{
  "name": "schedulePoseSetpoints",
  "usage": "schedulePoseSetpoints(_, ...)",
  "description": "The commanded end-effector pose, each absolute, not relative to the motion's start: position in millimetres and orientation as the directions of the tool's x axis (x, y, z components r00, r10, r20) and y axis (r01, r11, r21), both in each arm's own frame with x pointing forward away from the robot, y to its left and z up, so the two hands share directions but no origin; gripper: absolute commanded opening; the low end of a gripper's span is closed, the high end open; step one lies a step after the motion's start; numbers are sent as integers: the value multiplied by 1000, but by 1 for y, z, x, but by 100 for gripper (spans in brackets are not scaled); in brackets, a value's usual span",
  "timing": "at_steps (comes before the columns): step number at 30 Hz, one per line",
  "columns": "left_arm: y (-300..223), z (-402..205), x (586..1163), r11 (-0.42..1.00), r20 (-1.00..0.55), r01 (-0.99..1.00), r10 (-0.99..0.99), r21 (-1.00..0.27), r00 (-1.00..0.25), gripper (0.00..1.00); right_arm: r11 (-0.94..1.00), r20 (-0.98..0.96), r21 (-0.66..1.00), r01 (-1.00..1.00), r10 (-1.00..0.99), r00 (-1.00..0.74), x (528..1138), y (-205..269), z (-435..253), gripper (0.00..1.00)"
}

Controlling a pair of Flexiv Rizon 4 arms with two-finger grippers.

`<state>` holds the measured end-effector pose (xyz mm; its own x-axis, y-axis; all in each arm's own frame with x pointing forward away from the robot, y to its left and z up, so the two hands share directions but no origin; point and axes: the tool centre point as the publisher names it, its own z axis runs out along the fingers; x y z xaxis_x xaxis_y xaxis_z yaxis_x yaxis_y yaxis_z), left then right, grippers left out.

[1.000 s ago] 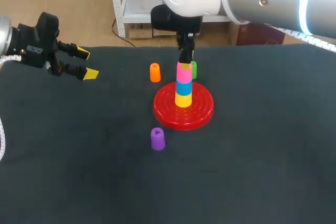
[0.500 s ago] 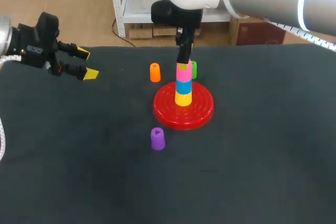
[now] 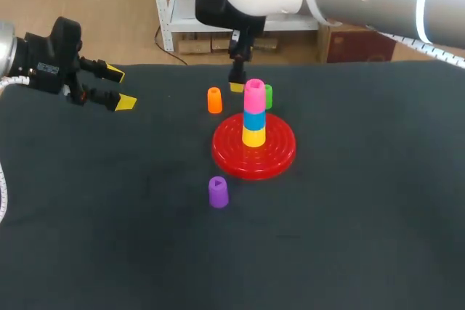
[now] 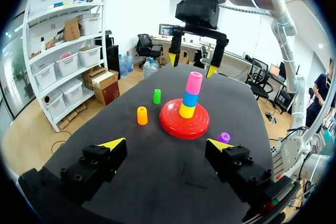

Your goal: Pick up and stack the cylinders on the red base in this order: pink,purple,orange,green

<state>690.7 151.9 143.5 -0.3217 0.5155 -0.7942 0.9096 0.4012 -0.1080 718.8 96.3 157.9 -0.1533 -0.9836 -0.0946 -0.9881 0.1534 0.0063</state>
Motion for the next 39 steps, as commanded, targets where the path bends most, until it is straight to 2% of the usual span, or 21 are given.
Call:
schedulePoseSetpoints(1, 152, 142, 691, 400, -796, 910, 514, -106, -319, 100, 104, -94, -44, -994, -991, -100, 692, 102, 160, 100)
schedulePoseSetpoints(15, 152, 142, 691, 400, -796, 910, 514, -106, -319, 100, -62, -92, -106, -992, -993, 72, 612, 110, 172, 100)
schedulePoseSetpoints(34, 152, 142, 691, 400, -796, 910, 514, -106, -319, 100, -29, -96, -99, -995, -995, 38, 610, 109, 172, 100)
schedulePoseSetpoints(39, 152, 142, 691, 400, -796, 910, 514, -106, -319, 100, -73, -57, -58, -996, -995, 76, 598, 105, 155, 100)
